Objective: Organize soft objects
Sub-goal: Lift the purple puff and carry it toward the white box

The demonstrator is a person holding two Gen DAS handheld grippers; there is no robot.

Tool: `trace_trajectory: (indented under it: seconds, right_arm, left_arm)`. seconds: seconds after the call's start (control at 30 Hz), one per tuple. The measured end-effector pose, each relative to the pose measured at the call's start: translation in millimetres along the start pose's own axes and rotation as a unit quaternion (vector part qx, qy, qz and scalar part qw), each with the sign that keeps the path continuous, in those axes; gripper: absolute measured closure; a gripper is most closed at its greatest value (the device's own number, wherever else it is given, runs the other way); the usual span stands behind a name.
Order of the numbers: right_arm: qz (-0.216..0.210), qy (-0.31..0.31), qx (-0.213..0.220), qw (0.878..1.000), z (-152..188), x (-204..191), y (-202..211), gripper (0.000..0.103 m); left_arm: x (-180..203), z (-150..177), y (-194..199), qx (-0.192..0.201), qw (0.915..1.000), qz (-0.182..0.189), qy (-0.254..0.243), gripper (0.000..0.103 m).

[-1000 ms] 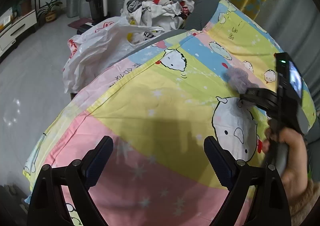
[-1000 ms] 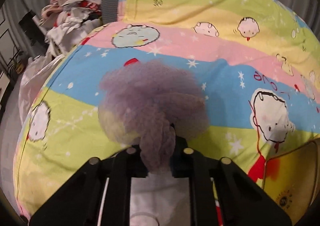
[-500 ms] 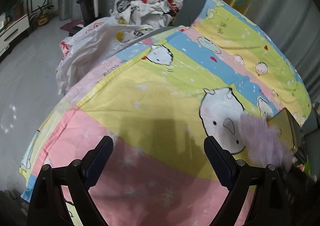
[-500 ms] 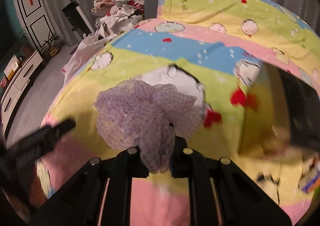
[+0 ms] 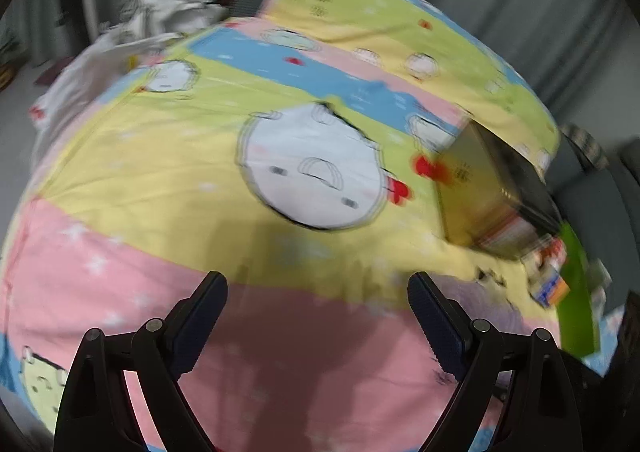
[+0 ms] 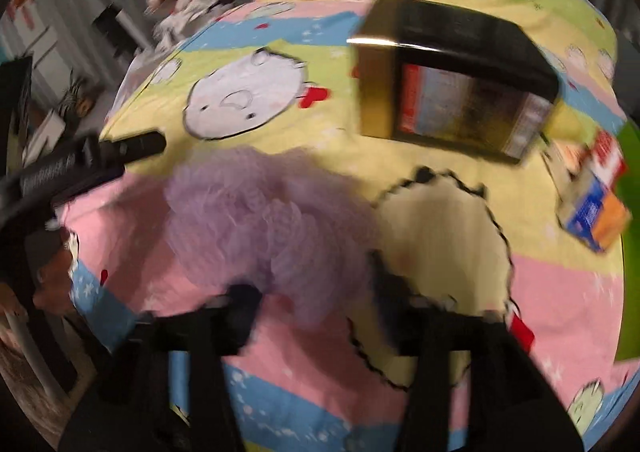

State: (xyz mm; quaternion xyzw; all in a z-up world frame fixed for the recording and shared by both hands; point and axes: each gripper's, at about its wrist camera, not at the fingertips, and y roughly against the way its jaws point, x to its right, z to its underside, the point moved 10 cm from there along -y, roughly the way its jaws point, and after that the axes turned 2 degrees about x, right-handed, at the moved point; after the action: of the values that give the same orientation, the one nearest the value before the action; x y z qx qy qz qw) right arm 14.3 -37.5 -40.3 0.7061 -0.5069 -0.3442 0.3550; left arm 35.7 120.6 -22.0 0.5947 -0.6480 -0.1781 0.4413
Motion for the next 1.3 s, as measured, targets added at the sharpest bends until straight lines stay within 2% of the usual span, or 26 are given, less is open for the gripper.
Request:
trace_trajectory:
  seconds: [0.03,0.1,0.2,0.23,0.33,0.47,0.53,0.63,0.67,0.77,0.83,0.87,0.9,0.93,1.07,1.17,1.3]
  right_arm:
    - [0.002,-0.002,0.004,1.000,1.0,3.9,4.3,0.034]
    - [0.013,-0.006,0.010,1.000,3.2,15.1,12.9,0.022]
    - [0.012,-0.038,0.023,0.999,1.5,30.7,25.2,0.021]
    - [0.007,-0.048,0.026,0.999,0.7,34.0,29.1,0.021]
    - [-0.017,-0.075,0.035,0.996,-6.0,41.2,40.0,0.021]
    - [-0.060,-0.099,0.047,0.992,-20.4,36.4,46.9,0.021]
    - [-0.088,-0.109,0.040,0.989,-27.1,31.3,41.9,0.021]
    - [-0.129,-0.126,0.012,0.984,-32.2,20.8,22.1,0.021]
    - [-0.144,-0.129,0.001,0.981,-32.3,15.9,12.5,0.023]
    - [-0.127,-0.114,-0.017,0.985,-27.4,11.2,-7.0,0.032]
    - [-0.128,-0.112,-0.035,0.985,-21.1,6.8,-21.4,0.041]
    - [-0.137,-0.111,-0.045,0.983,-18.9,5.4,-27.4,0.050]
    - [-0.143,-0.111,-0.051,0.982,-15.8,2.4,-31.2,0.060]
    - [-0.150,-0.107,-0.056,0.981,-13.8,-0.3,-33.9,0.063]
    - [-0.177,-0.089,-0.053,0.979,-8.0,-11.0,-36.5,0.076]
    - [-0.200,-0.109,-0.042,0.973,-12.9,-3.5,-27.7,0.082]
    - [-0.201,-0.115,0.002,0.973,-28.2,9.3,2.0,0.082]
  left_arm:
    - [8.0,2.9,0.2,-0.003,0.9999,0.008,-0.011,0.011]
    - [21.1,5.7,0.3,-0.001,0.9992,0.015,-0.037,0.011]
    - [22.0,8.9,0.8,0.003,0.9991,-0.004,-0.043,0.013]
    - [24.5,11.4,1.2,0.001,0.9991,0.002,-0.042,0.016]
    - [39.3,25.7,1.6,-0.018,0.9984,0.038,-0.039,0.017]
    - [55.2,44.0,-0.7,-0.035,0.9966,0.054,-0.052,0.019]
    - [61.2,52.6,-4.9,-0.049,0.9957,0.057,-0.054,0.022]
    - [68.0,62.1,-11.2,-0.062,0.9947,0.062,-0.054,0.032]
    - [69.6,64.4,-13.1,-0.067,0.9942,0.066,-0.051,0.038]
    - [74.1,70.6,-18.9,-0.081,0.9927,0.077,-0.045,0.047]
    - [77.4,71.8,-20.9,-0.075,0.9933,0.072,-0.052,0.054]
    - [79.0,71.9,-20.8,-0.072,0.9933,0.072,-0.055,0.062]
    - [83.1,73.4,-21.4,-0.074,0.9926,0.079,-0.055,0.065]
    - [85.8,73.9,-21.7,-0.075,0.9921,0.085,-0.054,0.069]
    - [99.2,71.8,-23.9,-0.065,0.9913,0.093,-0.066,0.074]
    - [111.7,65.8,-18.6,-0.053,0.9907,0.097,-0.079,0.074]
    - [136.2,54.4,-4.3,-0.026,0.9888,0.110,-0.098,0.074]
